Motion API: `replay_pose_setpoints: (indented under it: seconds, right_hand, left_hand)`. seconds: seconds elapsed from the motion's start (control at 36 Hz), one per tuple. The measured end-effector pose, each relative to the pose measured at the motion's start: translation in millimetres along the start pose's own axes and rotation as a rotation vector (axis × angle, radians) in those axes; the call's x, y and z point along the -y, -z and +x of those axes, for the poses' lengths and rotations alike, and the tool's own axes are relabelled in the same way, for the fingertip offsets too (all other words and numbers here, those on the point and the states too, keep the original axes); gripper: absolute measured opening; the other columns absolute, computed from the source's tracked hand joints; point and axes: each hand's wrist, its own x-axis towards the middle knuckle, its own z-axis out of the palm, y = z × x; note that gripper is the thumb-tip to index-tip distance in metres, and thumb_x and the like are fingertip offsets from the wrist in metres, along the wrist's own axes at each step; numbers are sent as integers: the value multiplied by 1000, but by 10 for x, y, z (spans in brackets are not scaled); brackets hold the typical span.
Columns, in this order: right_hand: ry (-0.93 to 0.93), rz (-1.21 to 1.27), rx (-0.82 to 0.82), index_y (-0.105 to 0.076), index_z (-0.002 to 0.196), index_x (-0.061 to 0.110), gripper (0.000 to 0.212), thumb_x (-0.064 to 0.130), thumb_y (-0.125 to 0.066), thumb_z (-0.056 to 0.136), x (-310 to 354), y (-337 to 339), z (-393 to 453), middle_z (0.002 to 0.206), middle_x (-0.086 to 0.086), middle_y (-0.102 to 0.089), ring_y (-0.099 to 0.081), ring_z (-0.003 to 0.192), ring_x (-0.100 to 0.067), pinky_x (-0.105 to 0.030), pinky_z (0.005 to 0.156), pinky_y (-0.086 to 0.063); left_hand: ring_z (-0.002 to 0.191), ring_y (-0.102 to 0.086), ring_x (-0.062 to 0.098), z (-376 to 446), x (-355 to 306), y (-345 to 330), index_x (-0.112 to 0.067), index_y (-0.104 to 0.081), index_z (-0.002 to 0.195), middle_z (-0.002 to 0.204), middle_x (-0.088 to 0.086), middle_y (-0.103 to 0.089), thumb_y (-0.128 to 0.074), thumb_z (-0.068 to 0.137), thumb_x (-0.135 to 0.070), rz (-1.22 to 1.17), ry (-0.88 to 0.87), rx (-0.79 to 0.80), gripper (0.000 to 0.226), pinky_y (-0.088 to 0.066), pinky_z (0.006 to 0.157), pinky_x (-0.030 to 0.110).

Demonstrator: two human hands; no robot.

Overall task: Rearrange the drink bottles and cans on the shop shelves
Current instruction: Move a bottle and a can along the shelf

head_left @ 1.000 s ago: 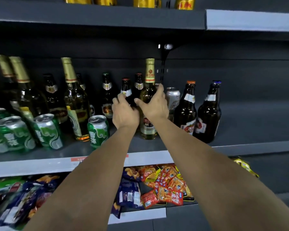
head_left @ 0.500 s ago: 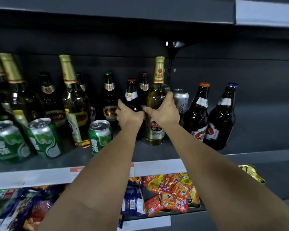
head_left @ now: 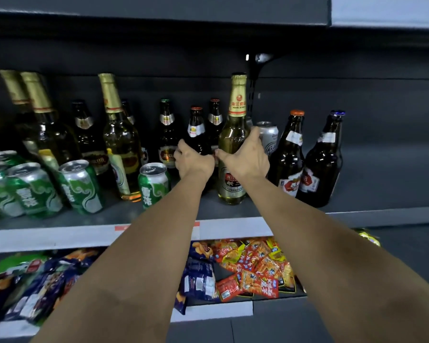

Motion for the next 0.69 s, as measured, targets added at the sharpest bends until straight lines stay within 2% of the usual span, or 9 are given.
replay_pose_setpoints:
  seconds: [0.11, 0.22, 0.31, 0.44, 0.53, 0.61, 0.69]
  right_hand:
    - [40, -9, -2, -32, 124, 16, 76, 52, -75, 72, 23, 189, -216, 119, -7, -56, -61, 97, -30, -33, 67, -44]
    - [99, -6, -2, -33, 122, 16, 77, 57, -72, 71, 104, 406, -460, 114, -5, -60, -62, 95, -31, -37, 71, -49]
    - [148, -8, 16, -34, 123, 15, 77, 58, -71, 72, 188, 537, -662, 114, -5, -59, -61, 97, -30, -35, 70, -43]
    - [231, 21, 94, -35, 124, 14, 81, 61, -71, 69, 415, 540, -1048, 115, -7, -60, -61, 100, -31, -37, 72, -45]
    - [266, 28, 156, -33, 125, 15, 83, 63, -71, 68, 616, 431, -1280, 115, -7, -61, -61, 100, -33, -38, 71, -45]
    - [300, 49, 207, -34, 124, 15, 82, 62, -72, 69, 873, 276, -1486, 116, -7, -60, -61, 102, -32, -34, 68, -40]
    - [333, 68, 247, -34, 125, 15, 82, 62, -72, 70, 1197, 87, -1700, 117, -7, -60, -61, 102, -31, -33, 65, -37]
  left_hand:
    - [129, -36, 34, -341, -52, 141, -15, -16, 148, 148, 14, -23, -58, 85, -12, 33, -52, -37, 76, -47, 97, 47]
    - [126, -42, 33, -672, -69, 330, -10, -27, 143, 143, 14, -33, -57, 87, -11, 126, -132, -78, 63, -42, 101, 41]
    - [121, -47, 33, -914, -40, 533, -11, -35, 137, 137, 14, -41, -55, 88, -10, 176, -154, -119, 53, -44, 96, 41]
    - [120, -48, 33, -1248, 170, 984, -13, -35, 138, 136, 14, -45, -55, 86, -9, 291, -68, -157, 56, -47, 95, 46]
    - [121, -48, 32, -1385, 339, 1347, -12, -37, 138, 136, 13, -44, -55, 87, -10, 357, -39, -183, 55, -47, 94, 41]
    - [120, -49, 32, -1473, 534, 1778, -11, -40, 136, 133, 13, -47, -54, 88, -10, 412, -15, -239, 50, -43, 88, 39]
    - [114, -52, 32, -1544, 755, 2259, -12, -39, 136, 135, 11, -46, -53, 90, -11, 469, 47, -276, 49, -50, 87, 42]
